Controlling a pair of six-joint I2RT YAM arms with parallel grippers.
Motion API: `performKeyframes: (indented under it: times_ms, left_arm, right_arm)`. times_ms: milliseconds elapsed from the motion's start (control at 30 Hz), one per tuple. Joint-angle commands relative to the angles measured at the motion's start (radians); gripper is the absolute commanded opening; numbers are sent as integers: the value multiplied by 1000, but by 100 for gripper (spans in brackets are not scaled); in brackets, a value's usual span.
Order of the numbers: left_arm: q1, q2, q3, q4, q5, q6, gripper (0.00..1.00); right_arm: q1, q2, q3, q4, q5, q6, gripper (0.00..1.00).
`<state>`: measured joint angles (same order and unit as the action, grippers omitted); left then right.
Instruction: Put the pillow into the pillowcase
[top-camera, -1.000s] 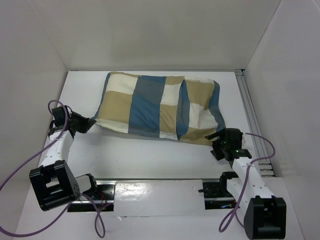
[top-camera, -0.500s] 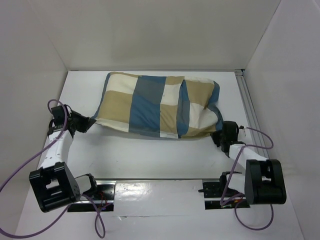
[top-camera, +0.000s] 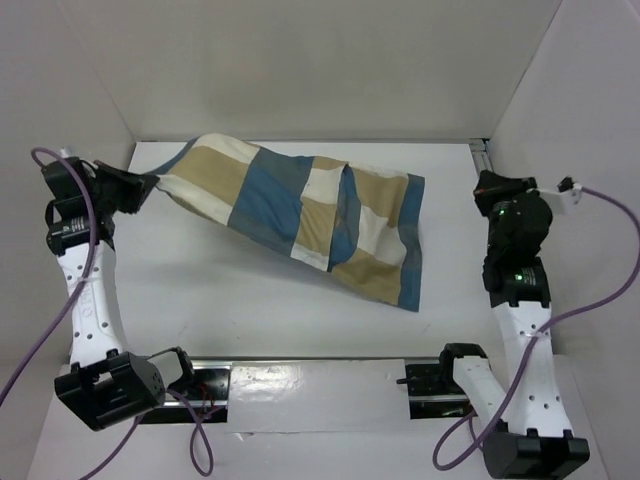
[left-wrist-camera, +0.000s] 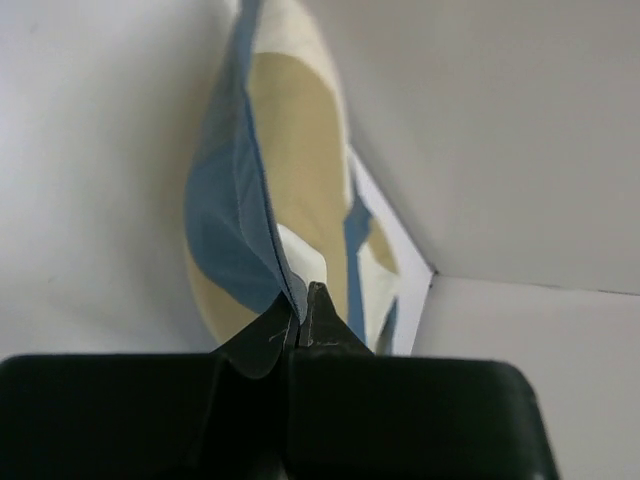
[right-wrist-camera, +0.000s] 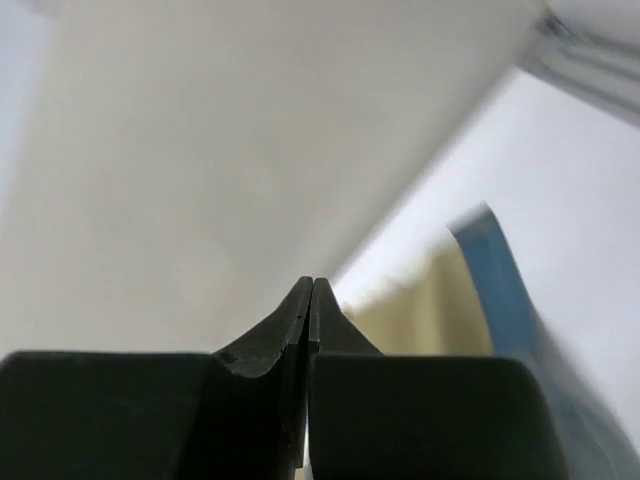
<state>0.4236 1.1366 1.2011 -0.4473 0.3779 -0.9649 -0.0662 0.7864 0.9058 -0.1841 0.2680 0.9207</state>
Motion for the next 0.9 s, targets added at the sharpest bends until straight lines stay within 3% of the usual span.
performKeyframes:
  times_ms: [0, 100, 133, 200, 233, 333, 367, 400, 500, 667, 867]
  left_arm:
    - [15, -43, 155, 4, 70, 15, 0]
    - [15, -34, 138, -5, 79, 15, 0]
    - [6, -44, 124, -5, 79, 15, 0]
    - [6, -54, 79, -5, 67, 25, 0]
    - [6, -67, 63, -5, 53, 34, 0]
    - [6, -87, 14, -5, 44, 43, 0]
    - [6, -87, 14, -5, 33, 43, 0]
    - [-3, -87, 3, -5, 33, 43, 0]
    - [-13, -87, 3, -5, 23, 52, 0]
    - [-23, -87, 3, -5, 23, 52, 0]
    - [-23, -87, -15, 4, 4, 52, 0]
  right_arm:
    - [-4, 20, 119, -119, -90, -134, 0]
    - [-4, 130, 69, -198, -348, -216, 0]
    - [-4, 157, 38, -198, -433, -255, 6]
    - [-4, 198, -49, -261, -505, -323, 33]
    - [5, 209, -79, -308, -497, -335, 53]
    - [16, 139, -200, -359, -425, -347, 68]
    - [25, 105, -226, -388, -408, -347, 81]
    - [25, 47, -266, -399, -379, -347, 87]
    - [60, 34, -249, -452, -379, -350, 98]
    - [104, 79, -283, -463, -383, -254, 98]
    - [105, 121, -419, -342, -443, -164, 96]
